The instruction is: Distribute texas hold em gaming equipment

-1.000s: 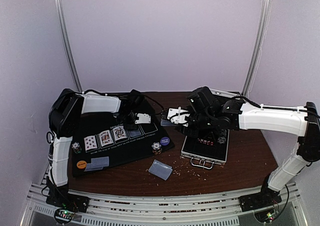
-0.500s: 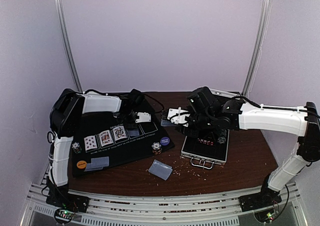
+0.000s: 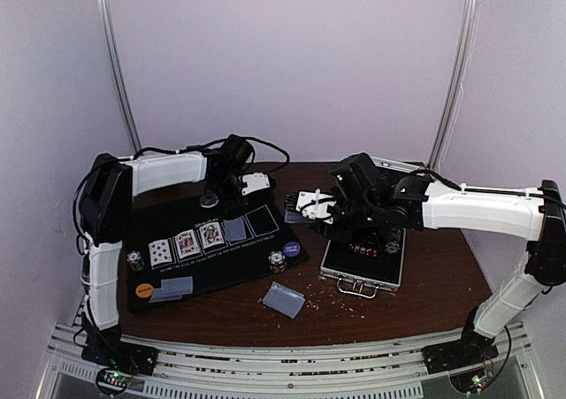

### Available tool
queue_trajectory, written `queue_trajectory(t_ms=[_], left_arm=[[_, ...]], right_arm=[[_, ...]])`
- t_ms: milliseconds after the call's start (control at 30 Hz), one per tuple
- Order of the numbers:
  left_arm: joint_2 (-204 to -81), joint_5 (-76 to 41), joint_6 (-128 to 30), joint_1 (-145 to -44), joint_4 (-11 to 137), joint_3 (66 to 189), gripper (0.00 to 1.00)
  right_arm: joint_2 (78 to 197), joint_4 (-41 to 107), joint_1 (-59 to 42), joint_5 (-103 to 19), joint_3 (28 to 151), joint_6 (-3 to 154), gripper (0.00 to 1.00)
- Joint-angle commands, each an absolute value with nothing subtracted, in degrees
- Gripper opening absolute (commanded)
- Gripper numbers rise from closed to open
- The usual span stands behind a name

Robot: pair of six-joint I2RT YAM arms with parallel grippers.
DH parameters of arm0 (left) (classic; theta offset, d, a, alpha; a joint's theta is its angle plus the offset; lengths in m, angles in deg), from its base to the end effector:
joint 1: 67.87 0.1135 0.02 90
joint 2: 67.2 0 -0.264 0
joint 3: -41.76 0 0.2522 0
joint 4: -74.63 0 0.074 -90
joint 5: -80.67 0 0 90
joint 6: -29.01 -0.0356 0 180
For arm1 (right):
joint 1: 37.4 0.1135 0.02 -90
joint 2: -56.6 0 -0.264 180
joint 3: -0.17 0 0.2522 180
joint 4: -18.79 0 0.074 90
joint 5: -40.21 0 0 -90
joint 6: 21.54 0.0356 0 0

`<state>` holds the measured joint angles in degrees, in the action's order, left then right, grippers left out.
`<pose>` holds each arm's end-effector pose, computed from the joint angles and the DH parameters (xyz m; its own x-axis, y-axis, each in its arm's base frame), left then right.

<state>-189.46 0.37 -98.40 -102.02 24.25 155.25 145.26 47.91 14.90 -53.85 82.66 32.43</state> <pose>0.3891 -0.2567 0.2046 -0.2716 0.9078 -0.3194 0.8144 0.3937 0.4264 0.2184 0.2785 0.2871 0.1577 -0.7554 -0.6360 -0.8175 0.2614 -0.5132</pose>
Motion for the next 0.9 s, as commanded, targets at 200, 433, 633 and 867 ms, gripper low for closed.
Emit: queue_trajectory(t_ms=[200,433,633,867], left_arm=[[-161.0,-56.5,-48.2,-94.1,63.5,131.6,0.82],[-160.2,-58.4,-45.2,-102.6,66.8,127.0,0.98],[-161.5,-54.1,-44.5,-104.8,69.0,124.9,0.88],[-164.5,-54.6,-41.9,-105.6,72.0,124.6,0.65]], right_arm=[[143.4,46.7,14.8,-54.1,82.3,32.6,0.41],[144.1,45.7,14.8,-53.1,82.7,32.8,0.41],[144.4,45.2,14.8,-52.3,83.1,33.1,0.42],[145.2,45.2,15.0,-51.9,83.8,33.2,0.42]])
